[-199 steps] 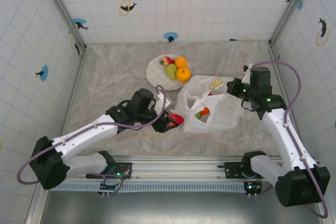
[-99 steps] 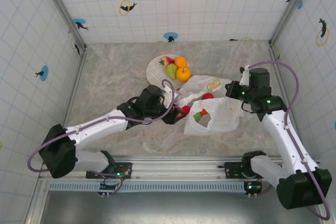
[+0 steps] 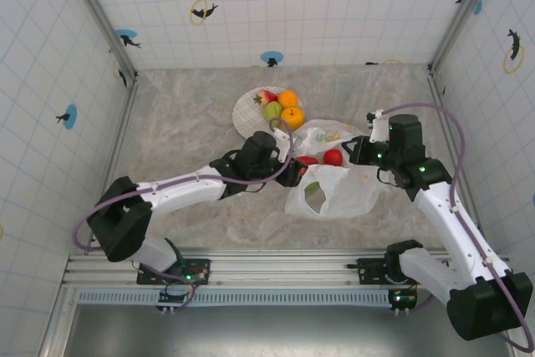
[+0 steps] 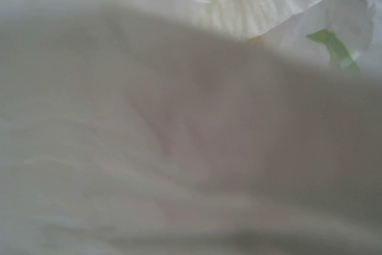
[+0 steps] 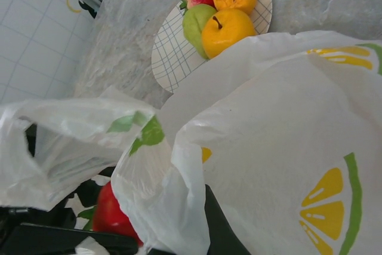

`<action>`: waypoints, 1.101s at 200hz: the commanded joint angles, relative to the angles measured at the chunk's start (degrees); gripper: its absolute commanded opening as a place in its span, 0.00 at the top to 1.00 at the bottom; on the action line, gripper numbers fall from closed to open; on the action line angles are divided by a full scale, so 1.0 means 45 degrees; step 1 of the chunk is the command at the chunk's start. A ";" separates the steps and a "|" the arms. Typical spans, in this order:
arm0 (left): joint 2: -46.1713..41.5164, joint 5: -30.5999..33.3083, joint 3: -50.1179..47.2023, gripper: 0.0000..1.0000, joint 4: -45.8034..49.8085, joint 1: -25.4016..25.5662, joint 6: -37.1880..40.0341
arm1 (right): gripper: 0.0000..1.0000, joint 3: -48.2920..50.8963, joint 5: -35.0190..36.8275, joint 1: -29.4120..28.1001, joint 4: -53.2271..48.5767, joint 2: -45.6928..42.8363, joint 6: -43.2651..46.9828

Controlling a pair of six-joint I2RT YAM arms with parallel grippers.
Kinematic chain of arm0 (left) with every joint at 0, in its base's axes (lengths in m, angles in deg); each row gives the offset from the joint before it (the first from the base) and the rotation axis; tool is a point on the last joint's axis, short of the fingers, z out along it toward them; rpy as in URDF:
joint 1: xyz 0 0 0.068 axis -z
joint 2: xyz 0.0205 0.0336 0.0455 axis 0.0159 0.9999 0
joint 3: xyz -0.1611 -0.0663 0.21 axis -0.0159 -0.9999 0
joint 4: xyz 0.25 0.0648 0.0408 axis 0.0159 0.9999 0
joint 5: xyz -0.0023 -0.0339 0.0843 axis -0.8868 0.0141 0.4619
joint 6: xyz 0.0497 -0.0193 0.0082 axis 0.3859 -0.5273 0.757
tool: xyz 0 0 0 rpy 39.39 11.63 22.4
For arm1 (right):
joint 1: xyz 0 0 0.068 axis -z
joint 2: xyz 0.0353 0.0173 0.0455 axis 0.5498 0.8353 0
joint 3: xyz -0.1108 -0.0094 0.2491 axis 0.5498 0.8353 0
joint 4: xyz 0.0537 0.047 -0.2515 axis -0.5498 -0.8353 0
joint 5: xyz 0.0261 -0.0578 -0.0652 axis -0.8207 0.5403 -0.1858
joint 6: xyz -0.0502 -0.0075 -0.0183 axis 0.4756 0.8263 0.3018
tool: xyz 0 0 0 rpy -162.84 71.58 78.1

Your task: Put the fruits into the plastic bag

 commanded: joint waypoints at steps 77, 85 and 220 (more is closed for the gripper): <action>0.3896 0.0754 0.2051 0.45 -0.1445 0.0762 -0.1653 | 1.00 0.0823 -0.0125 -0.0083 0.0839 -0.0440 -0.0491; 0.4143 0.0759 0.2242 0.44 -0.1276 0.0774 -0.1640 | 1.00 0.0752 -0.0046 -0.0047 0.0692 -0.0463 -0.0427; 0.2096 0.1281 0.1228 0.13 -0.0418 0.0386 -0.0409 | 1.00 0.0743 0.0685 0.0672 0.0038 -0.0439 -0.0135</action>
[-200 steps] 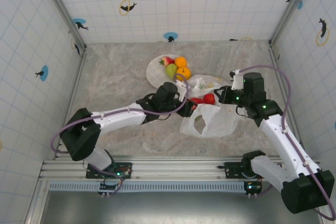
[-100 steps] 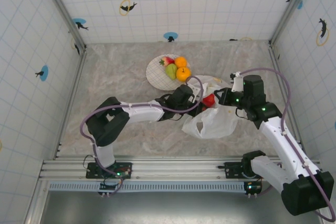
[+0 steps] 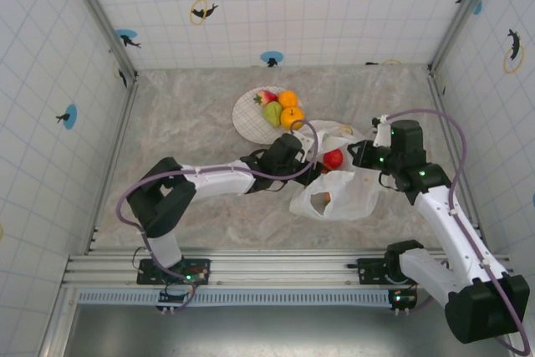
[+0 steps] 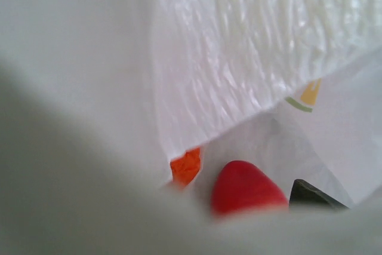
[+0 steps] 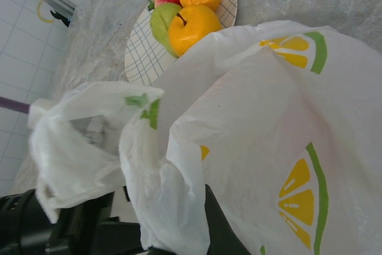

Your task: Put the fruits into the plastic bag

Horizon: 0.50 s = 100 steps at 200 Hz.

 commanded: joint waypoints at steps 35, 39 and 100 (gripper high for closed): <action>-0.2146 -0.0233 -0.1125 0.13 0.0570 -0.0415 0.0682 | 1.00 -0.0037 0.0199 0.0249 -0.0127 -0.0156 0.0159; -0.2281 -0.0283 -0.1185 0.13 0.0632 -0.0431 0.0739 | 1.00 -0.0052 0.0243 0.0264 -0.0175 -0.0159 0.0123; -0.4530 -0.0918 -0.2784 0.17 0.2162 -0.1224 0.1562 | 1.00 0.0358 0.1140 0.0654 0.0405 -0.0271 -0.1044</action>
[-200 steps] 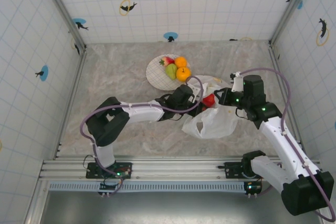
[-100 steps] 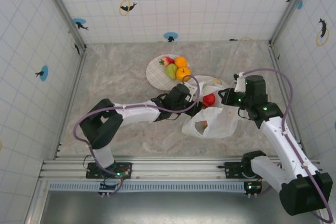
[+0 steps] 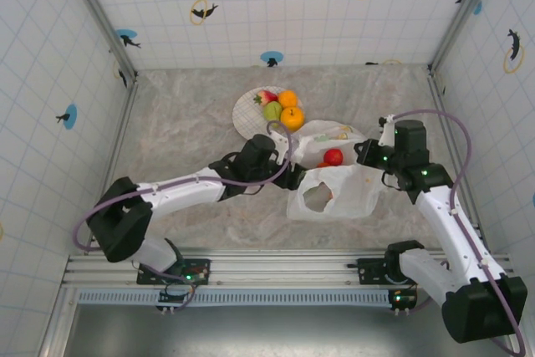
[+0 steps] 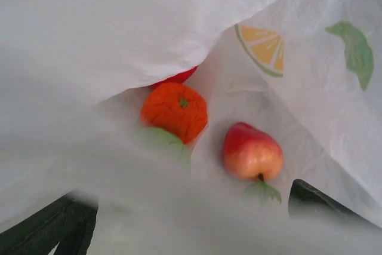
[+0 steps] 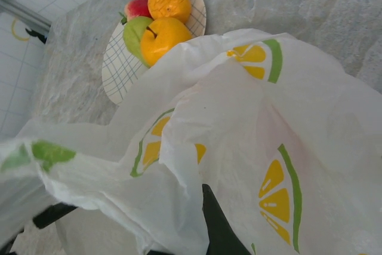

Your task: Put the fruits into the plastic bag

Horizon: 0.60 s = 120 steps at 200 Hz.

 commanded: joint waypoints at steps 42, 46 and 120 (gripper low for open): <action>-0.2061 -0.0913 -0.0955 0.17 0.2025 -0.0857 0.0969 | 1.00 0.0495 0.1223 0.0160 0.1473 -0.0334 -0.1553; -0.2157 -0.0965 -0.0946 0.17 0.2091 -0.0896 0.0989 | 1.00 0.0531 0.1297 0.0170 0.1552 -0.0331 -0.1617; -0.3646 -0.2714 0.0205 0.16 0.3356 -0.2618 0.0874 | 1.00 0.0776 0.1540 0.0143 0.2149 -0.0407 -0.1922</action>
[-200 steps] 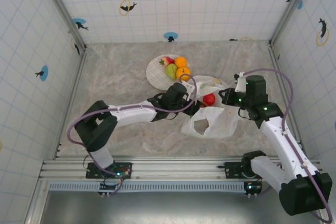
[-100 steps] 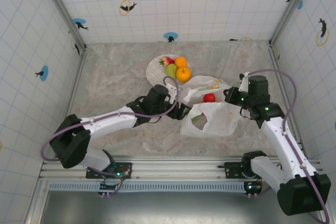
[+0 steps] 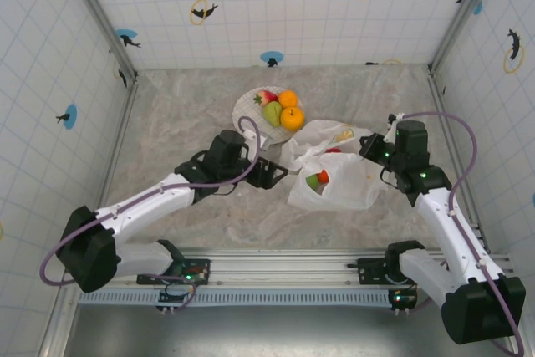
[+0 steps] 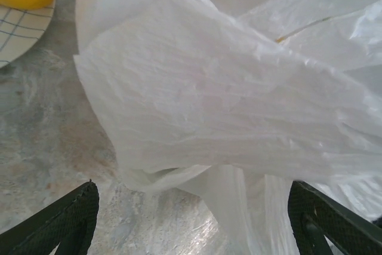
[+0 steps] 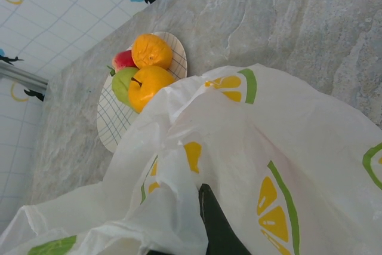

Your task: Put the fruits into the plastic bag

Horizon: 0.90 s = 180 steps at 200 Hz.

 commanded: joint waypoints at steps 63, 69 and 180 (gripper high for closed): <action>-0.0117 -0.2172 0.2072 0.15 0.0121 -0.3194 -0.0587 | 1.00 -0.0176 0.0536 0.0064 -0.0812 -0.0534 0.0971; -0.0094 -0.2049 0.2073 0.15 -0.0172 -0.3453 -0.0927 | 1.00 -0.0210 0.0552 0.0079 -0.0842 -0.0549 0.1024; 0.3998 0.0012 0.3433 0.18 -0.2023 -0.5519 -0.2800 | 1.00 -0.0529 0.0282 -0.0058 -0.0616 -0.0024 0.1084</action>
